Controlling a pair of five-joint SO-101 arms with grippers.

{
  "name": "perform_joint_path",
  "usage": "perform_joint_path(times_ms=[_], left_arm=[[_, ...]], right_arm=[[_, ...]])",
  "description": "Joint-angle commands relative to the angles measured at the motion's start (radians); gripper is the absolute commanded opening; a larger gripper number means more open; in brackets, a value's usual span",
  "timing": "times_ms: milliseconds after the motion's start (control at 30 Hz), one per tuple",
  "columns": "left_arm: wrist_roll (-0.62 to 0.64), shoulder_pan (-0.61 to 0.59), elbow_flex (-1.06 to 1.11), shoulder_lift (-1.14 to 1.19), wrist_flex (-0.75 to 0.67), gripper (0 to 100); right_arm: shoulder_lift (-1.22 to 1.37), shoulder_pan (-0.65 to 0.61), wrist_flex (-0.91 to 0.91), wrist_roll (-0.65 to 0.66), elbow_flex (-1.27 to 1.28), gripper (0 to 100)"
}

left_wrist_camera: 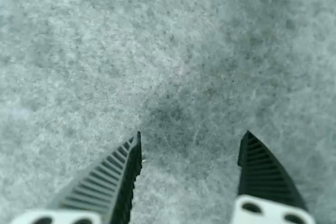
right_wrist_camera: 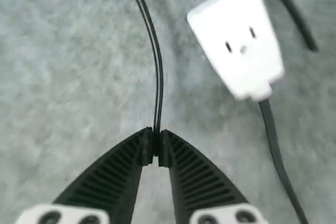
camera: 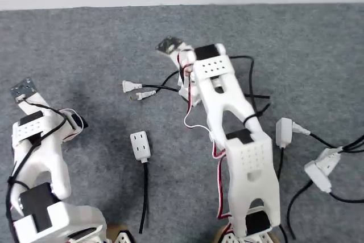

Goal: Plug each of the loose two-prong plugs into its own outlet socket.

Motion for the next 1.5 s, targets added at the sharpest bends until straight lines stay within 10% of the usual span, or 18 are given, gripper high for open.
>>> perform_joint_path(times_ms=[0, 867, 1467], left_arm=[[-0.008, -0.002, -0.042, -0.005, -0.023, 28], [-0.008, -0.002, -0.041, -0.005, -0.025, 28], [-0.009, 0.017, -0.03, -0.005, -0.026, 28]], right_arm=[[-0.217, -0.018, 0.102, -0.054, -0.035, 0.8], [-0.998, 0.013, 0.254, -0.124, 0.517, 0.7], [-0.7, 0.188, -0.323, 0.063, 0.68, 0.9]])
